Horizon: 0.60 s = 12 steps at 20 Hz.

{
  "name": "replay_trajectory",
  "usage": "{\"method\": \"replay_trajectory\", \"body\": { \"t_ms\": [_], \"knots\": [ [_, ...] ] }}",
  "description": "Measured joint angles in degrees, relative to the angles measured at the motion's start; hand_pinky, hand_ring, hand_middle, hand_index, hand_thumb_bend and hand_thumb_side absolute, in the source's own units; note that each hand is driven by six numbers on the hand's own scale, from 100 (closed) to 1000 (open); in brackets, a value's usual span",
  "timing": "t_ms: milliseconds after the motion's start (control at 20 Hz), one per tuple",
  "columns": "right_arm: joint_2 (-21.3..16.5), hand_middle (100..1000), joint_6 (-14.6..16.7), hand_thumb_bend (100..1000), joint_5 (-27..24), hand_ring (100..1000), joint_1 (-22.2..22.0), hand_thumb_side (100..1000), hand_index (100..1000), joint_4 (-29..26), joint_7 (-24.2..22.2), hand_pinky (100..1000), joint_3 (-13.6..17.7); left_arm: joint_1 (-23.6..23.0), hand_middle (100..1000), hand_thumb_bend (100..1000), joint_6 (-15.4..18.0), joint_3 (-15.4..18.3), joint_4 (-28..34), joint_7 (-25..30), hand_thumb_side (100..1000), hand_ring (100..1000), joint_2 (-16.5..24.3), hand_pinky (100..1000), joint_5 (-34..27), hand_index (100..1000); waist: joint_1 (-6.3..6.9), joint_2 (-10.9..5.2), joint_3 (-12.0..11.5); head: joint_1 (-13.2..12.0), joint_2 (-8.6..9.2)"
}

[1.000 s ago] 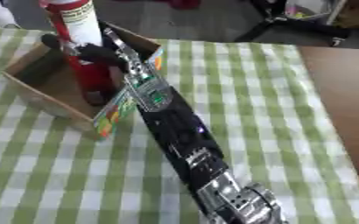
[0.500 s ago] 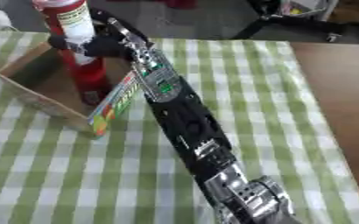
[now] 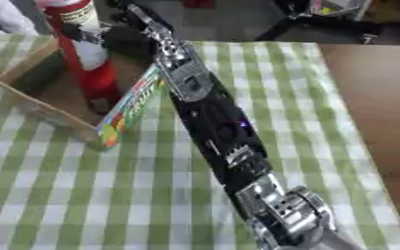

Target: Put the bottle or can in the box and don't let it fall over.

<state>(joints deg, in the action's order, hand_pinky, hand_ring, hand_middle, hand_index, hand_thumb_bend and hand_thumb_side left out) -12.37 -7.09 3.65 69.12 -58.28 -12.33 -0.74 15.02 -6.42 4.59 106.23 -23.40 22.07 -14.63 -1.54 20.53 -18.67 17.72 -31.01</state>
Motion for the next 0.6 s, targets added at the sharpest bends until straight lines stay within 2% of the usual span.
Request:
{"method": "replay_trajectory", "body": {
  "t_ms": [350, 400, 450, 500, 600],
  "knots": [
    [-2.2, 1000, -0.9, 700, -2.5, 1000, -3.5, 326, 979, -2.5, -0.6, 1000, -0.7, -1.1, 766, 577, 0.1, 0.3, -0.3, -0.2, 698, 880, 0.0, 873, 0.0, 780, 1.19, -1.80, 2.3, -0.9, -0.99],
    [-2.6, 1000, -1.0, 691, -3.1, 997, -4.1, 306, 977, -3.2, -0.8, 1000, -0.8, -1.2, 766, 577, 0.1, 0.3, -0.3, -0.2, 698, 880, 0.0, 873, 0.0, 780, 1.37, -2.04, 2.6, -1.0, -1.15],
    [-3.1, 1000, -1.2, 630, -3.7, 996, -4.7, 343, 975, -3.9, -0.9, 1000, -1.0, -1.5, 766, 576, 0.1, 0.3, -0.3, -0.2, 698, 880, 0.0, 873, 0.0, 780, 1.56, -2.23, 2.9, -1.2, -1.21],
    [-3.6, 1000, -1.3, 682, -4.2, 996, -5.5, 276, 974, -4.6, -1.0, 1000, -1.1, -1.6, 766, 576, 0.1, 0.3, -0.4, -0.2, 698, 881, 0.0, 873, 0.0, 780, 1.73, -2.41, 3.2, -1.3, -1.35],
    [-4.8, 1000, -1.5, 672, -5.4, 996, -7.2, 242, 973, -6.2, -1.2, 1000, -1.3, -2.0, 766, 576, 0.1, 0.5, -0.5, -0.2, 697, 880, 0.0, 873, 0.0, 780, 2.10, -2.92, 3.9, -1.6, -1.70]
  ]
}}
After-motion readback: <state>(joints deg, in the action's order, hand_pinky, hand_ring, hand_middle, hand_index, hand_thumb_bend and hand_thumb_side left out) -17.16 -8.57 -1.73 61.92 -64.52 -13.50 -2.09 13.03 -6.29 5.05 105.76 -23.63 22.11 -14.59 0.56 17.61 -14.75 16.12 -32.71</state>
